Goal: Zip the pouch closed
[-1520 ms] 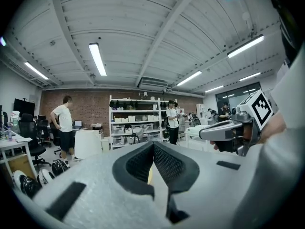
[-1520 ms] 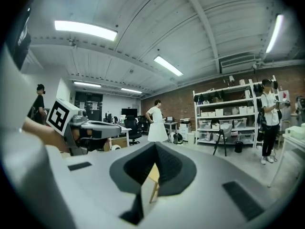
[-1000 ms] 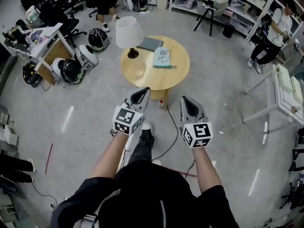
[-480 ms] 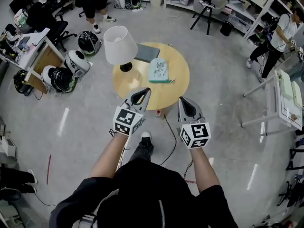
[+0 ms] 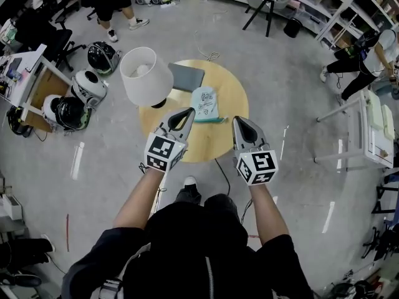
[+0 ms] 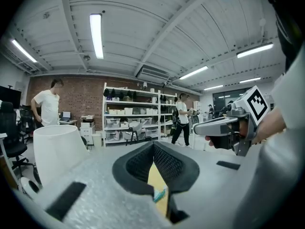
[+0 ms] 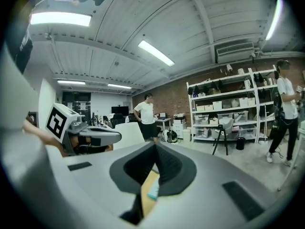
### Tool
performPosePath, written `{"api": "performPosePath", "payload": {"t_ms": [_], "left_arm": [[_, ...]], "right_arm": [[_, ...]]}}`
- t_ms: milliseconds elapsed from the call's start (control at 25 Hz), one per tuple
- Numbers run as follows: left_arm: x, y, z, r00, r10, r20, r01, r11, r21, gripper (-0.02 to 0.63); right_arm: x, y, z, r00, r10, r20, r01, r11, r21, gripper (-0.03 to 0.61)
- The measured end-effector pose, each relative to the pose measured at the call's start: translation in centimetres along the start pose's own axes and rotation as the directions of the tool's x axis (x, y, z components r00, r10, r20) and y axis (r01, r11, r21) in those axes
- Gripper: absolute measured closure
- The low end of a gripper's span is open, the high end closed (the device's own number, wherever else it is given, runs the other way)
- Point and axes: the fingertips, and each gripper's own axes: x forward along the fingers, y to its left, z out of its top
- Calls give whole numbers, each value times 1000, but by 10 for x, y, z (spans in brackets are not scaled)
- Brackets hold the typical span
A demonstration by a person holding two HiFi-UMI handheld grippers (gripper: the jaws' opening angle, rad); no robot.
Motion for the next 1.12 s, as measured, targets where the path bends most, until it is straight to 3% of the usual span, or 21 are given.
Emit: {"api": "performPosePath", "payload": {"t_ms": [240, 640, 1120], "left_arm": [[32, 10, -10, 1000, -2, -26, 1, 1000, -26, 607], [84, 21, -5, 997, 64, -43, -66, 997, -30, 607], [110, 22, -77, 983, 73, -169, -88, 993, -81, 607]], "right_arm": [[22, -29, -6, 1000, 13, -21, -13, 1000, -4, 575], [64, -68, -7, 991, 129, -40, -130, 991, -20, 575], [91, -97, -99, 959, 194, -207, -191, 981, 34, 575]]}}
